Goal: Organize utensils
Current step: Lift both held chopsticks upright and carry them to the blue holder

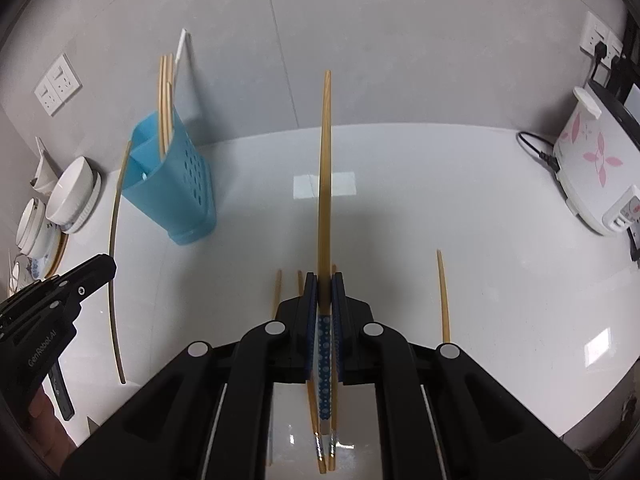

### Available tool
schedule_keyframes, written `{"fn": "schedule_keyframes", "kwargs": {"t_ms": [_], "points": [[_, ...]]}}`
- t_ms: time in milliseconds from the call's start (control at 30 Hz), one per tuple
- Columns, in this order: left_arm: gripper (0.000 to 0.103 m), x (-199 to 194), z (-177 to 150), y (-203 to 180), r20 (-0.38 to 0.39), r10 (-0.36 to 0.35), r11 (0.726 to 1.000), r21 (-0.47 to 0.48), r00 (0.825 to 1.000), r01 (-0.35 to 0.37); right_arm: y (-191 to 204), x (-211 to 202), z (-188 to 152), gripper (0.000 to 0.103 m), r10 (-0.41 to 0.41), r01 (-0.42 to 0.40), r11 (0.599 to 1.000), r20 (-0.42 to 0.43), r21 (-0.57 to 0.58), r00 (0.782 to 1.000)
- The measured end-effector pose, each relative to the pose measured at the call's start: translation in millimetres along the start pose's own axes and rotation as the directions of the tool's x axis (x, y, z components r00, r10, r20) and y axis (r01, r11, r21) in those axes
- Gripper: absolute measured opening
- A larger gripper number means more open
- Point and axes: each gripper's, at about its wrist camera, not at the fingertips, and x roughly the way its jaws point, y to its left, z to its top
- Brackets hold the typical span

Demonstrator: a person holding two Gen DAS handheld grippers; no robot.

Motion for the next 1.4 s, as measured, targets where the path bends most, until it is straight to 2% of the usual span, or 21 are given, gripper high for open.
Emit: {"fn": "schedule_keyframes", "kwargs": {"t_ms": [433, 800, 967, 1200, 1267, 1333, 1400], "points": [[0.004, -32, 46, 25, 0.109, 0.008, 1.0, -0.029, 0.994, -0.005, 28, -18, 46, 0.007, 0.047, -0.044, 0.999, 0.116, -0.033, 0.992], [0.004, -32, 84, 46, 0.196, -0.011, 0.998, -0.052, 0.981, 0.021, 56, -17, 85, 0.007, 0.084, -0.072, 0.995, 0.178, -0.071, 0.98], [0.004, -25, 97, 55, 0.278, -0.01, 0.998, -0.05, 0.961, 0.025, 67, -9, 100, 0.007, 0.097, -0.083, 0.993, 0.198, -0.081, 0.975], [0.004, -2, 112, 69, 0.341, -0.044, 0.996, -0.057, 0.939, 0.067, 71, 8, 112, 0.007, 0.116, -0.108, 0.993, 0.222, -0.05, 0.968], [0.004, 7, 115, 70, 0.35, -0.028, 0.997, -0.058, 0.936, 0.051, 72, 14, 114, 0.007, 0.124, -0.116, 0.992, 0.219, -0.05, 0.968], [0.004, 17, 116, 73, 0.358, -0.043, 0.995, -0.063, 0.933, 0.071, 73, 19, 115, 0.007, 0.124, -0.115, 0.992, 0.217, -0.052, 0.968], [0.004, 24, 115, 74, 0.39, -0.05, 0.995, -0.056, 0.919, 0.078, 75, 25, 116, 0.007, 0.122, -0.112, 0.992, 0.214, -0.057, 0.969]]}}
